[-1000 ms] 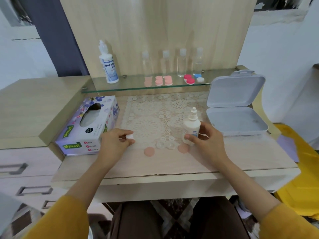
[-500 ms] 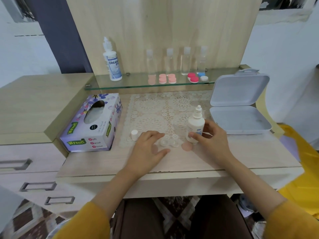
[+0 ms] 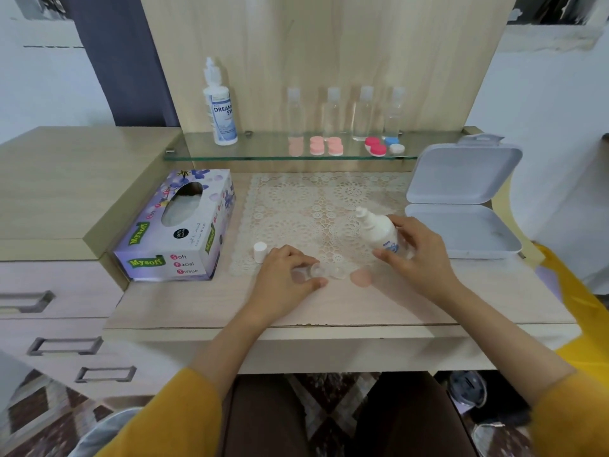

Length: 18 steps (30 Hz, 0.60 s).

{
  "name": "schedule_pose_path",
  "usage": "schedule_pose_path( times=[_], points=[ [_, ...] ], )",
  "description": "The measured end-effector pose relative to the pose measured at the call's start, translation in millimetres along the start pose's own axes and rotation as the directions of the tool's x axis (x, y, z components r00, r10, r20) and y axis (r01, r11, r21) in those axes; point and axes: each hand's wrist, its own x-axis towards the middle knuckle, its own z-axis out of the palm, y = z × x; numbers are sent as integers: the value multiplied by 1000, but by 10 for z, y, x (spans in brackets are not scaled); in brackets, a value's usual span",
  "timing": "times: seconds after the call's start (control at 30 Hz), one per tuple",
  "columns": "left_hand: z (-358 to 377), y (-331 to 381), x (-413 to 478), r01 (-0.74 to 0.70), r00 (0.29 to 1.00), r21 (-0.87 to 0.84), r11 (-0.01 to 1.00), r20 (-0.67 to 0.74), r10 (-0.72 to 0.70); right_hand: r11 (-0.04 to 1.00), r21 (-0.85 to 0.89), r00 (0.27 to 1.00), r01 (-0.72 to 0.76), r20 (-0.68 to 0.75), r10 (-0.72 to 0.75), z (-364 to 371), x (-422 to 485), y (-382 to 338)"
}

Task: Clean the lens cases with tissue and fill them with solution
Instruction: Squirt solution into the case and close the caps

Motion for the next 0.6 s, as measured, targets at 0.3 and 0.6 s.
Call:
schedule_pose_path(
  times=[0.3, 0.6],
  points=[
    [-41, -2, -18, -19, 1000, -47, 999, -10, 19, 917, -276, 952, 288, 187, -242, 98, 60, 33],
    [-26, -4, -10, 3, 1000, -45, 999, 1, -3, 880, -321, 931, 350, 226, -288, 107, 95, 29]
  ],
)
